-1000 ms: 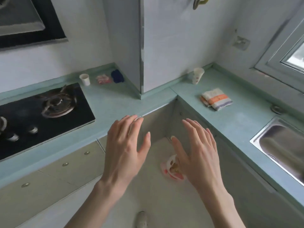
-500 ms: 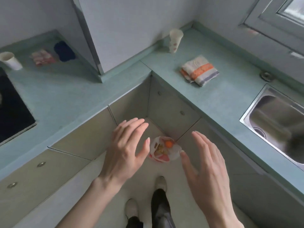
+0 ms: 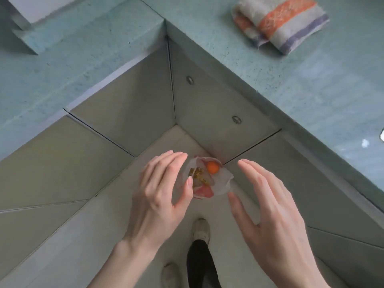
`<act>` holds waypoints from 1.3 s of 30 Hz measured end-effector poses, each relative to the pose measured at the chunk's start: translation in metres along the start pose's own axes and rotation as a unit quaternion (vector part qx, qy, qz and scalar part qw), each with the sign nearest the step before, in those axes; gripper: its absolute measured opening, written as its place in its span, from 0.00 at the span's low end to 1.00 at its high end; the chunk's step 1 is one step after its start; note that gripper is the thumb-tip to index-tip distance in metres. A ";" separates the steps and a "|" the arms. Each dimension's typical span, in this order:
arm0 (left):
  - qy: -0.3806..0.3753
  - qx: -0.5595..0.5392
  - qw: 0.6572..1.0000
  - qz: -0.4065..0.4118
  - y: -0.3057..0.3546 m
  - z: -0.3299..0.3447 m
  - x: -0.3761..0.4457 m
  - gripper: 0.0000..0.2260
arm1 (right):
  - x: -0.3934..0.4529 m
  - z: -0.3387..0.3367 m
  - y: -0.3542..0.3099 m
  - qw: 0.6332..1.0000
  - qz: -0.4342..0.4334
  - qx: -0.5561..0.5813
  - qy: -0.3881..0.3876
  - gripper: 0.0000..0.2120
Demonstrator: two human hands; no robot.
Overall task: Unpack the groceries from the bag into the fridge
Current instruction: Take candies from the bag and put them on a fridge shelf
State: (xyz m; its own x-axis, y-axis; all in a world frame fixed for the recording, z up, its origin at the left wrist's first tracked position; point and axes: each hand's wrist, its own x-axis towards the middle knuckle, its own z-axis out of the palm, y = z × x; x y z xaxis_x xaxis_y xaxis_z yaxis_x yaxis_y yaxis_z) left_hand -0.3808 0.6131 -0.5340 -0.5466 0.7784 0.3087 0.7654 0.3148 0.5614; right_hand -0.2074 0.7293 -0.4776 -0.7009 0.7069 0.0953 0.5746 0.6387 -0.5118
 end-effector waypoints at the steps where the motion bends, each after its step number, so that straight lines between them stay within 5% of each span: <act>1: -0.007 -0.005 1.000 0.000 -0.010 0.019 -0.003 0.17 | 0.002 0.016 0.013 1.000 -0.002 -0.003 -0.009 0.24; 9: -0.035 -0.026 0.998 -0.045 -0.108 0.163 -0.061 0.18 | 0.000 0.165 0.131 0.997 0.002 -0.036 -0.065 0.25; 20: -0.089 -0.067 0.994 0.013 -0.226 0.360 -0.079 0.14 | -0.001 0.360 0.269 0.997 0.015 -0.060 -0.048 0.24; 34: -0.150 -0.042 0.972 0.175 -0.312 0.473 -0.075 0.10 | 0.016 0.500 0.362 0.996 0.017 -0.075 -0.041 0.24; 39: -0.253 -0.019 0.948 0.191 -0.315 0.483 -0.071 0.11 | 0.018 0.515 0.362 0.997 0.017 -0.071 -0.031 0.23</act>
State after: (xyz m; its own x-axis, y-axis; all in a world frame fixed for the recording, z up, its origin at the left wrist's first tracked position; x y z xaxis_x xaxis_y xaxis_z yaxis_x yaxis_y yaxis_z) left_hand -0.4188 0.7209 -1.1039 0.0084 0.9956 0.0929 0.8565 -0.0551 0.5132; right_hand -0.2301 0.8170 -1.1013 -0.7023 0.7115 0.0245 0.6493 0.6542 -0.3878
